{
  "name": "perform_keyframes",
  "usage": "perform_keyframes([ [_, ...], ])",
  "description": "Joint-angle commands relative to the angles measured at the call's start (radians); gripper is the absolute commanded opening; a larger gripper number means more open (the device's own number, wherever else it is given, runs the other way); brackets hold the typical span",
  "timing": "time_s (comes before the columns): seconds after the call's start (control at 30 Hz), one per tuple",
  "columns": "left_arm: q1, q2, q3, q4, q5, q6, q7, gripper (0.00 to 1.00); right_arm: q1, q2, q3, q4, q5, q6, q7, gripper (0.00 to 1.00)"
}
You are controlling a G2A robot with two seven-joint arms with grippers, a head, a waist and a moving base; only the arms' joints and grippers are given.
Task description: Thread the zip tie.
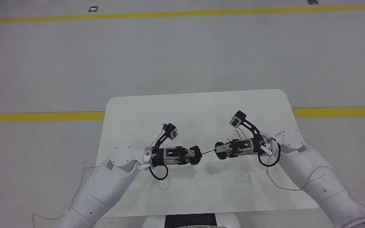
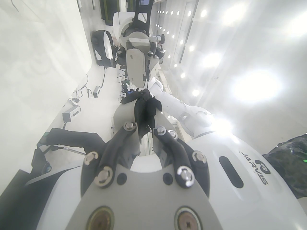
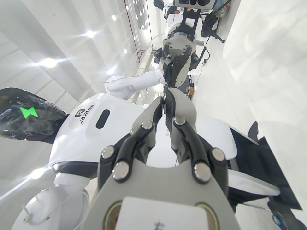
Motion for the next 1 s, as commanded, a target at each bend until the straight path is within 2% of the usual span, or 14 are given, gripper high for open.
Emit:
perform_keyframes([
  [0.0,0.000,0.000,0.000,0.000,0.000,0.000,0.000,0.00,0.001,0.000,-0.002,0.001,0.000,0.001,0.000,0.04],
  [0.13,0.000,0.000,0.000,0.000,0.000,0.000,0.000,0.00,0.004,0.001,-0.004,0.003,0.002,0.001,0.000,0.04],
  [0.27,0.000,0.000,0.000,0.000,0.000,0.000,0.000,0.00,0.006,0.001,-0.006,0.005,0.005,0.000,0.000,0.13],
  [0.37,0.000,0.000,0.000,0.000,0.000,0.000,0.000,0.00,0.007,0.001,-0.007,0.009,0.008,0.000,0.000,0.14],
  [0.8,0.000,0.000,0.000,0.000,0.000,0.000,0.000,0.00,0.014,-0.003,-0.012,0.021,0.012,0.002,0.000,0.10],
  [0.97,0.000,0.000,0.000,0.000,0.000,0.000,0.000,0.00,0.017,-0.006,-0.016,0.027,0.012,0.003,0.000,0.05],
])
